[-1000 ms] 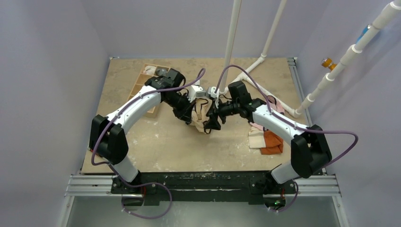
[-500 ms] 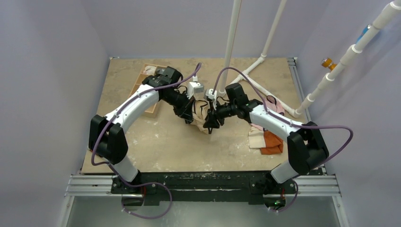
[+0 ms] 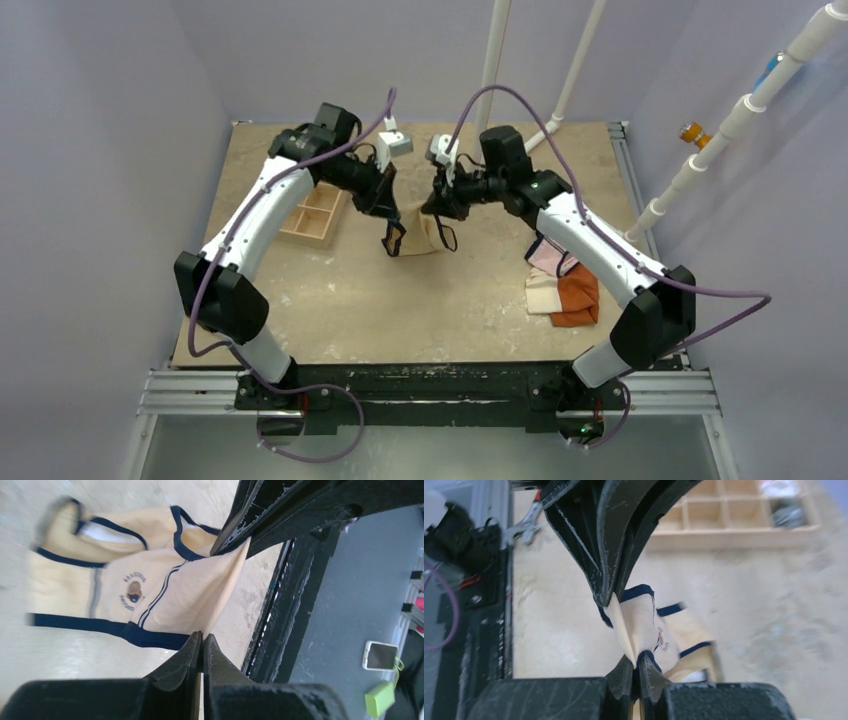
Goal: Roll the underwear
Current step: Flatten out the underwear at the center of the board.
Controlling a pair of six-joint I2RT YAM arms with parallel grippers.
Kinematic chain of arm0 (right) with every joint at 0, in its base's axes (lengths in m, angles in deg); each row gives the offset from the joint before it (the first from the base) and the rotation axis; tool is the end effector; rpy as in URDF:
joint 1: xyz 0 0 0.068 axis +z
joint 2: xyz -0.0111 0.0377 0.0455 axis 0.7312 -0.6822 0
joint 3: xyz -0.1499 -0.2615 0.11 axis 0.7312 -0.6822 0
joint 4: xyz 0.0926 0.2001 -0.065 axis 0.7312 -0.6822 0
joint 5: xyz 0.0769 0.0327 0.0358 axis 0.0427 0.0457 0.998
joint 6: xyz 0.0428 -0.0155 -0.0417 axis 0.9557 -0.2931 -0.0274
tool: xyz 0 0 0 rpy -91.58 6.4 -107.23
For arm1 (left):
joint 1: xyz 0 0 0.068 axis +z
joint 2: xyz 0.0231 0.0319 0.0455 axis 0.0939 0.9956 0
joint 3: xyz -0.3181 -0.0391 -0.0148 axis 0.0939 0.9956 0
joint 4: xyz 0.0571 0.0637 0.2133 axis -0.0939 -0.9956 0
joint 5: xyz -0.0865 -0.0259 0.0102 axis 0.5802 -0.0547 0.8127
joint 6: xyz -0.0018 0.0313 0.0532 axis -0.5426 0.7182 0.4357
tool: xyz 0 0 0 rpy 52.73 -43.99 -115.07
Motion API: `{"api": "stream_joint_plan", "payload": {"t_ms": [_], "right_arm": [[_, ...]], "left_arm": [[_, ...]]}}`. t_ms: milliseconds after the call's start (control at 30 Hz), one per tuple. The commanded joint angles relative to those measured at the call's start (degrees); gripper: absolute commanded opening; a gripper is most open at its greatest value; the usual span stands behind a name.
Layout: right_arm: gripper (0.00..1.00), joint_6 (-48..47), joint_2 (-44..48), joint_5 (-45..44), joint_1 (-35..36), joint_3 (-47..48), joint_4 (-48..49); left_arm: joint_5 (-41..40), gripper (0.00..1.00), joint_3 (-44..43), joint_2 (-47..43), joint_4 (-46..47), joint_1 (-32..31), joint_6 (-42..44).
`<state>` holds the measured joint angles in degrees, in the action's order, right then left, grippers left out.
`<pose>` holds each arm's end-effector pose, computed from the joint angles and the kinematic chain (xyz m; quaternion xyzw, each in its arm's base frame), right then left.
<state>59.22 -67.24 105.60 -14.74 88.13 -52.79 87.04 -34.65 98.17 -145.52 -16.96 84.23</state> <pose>0.2503 0.1944 0.3775 -0.5187 0.6693 0.3556 0.3956 0.2732 -0.1482 0.3786 0.3988 0.8113 -0.3821 0.1919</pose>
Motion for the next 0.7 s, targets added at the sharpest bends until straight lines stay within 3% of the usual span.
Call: {"api": "stream_joint_plan", "payload": {"t_ms": [0,167,400,533,667], "right_arm": [[0.00,-0.93,2.06,-8.29,0.18,14.77,-4.16],[0.00,-2.52,2.03,-8.63,0.23,23.36,-12.65],[0.00,-5.17,7.29,-3.48,1.96,17.45,-17.15],[0.00,-4.88,8.63,-6.51,2.02,14.76,-15.83],[0.01,-4.04,6.77,-11.87,1.98,15.48,-13.51]], "left_arm": [[3.14,0.00,-15.86,-0.02,-6.26,3.72,2.64],[5.51,0.00,-25.28,-1.11,-11.24,5.13,3.01],[9.19,0.03,-13.80,-10.24,-11.02,2.60,6.08],[7.32,0.02,-8.39,-12.28,-7.76,1.61,4.87],[0.95,0.00,-10.12,-10.05,-3.22,1.81,1.30]]}}
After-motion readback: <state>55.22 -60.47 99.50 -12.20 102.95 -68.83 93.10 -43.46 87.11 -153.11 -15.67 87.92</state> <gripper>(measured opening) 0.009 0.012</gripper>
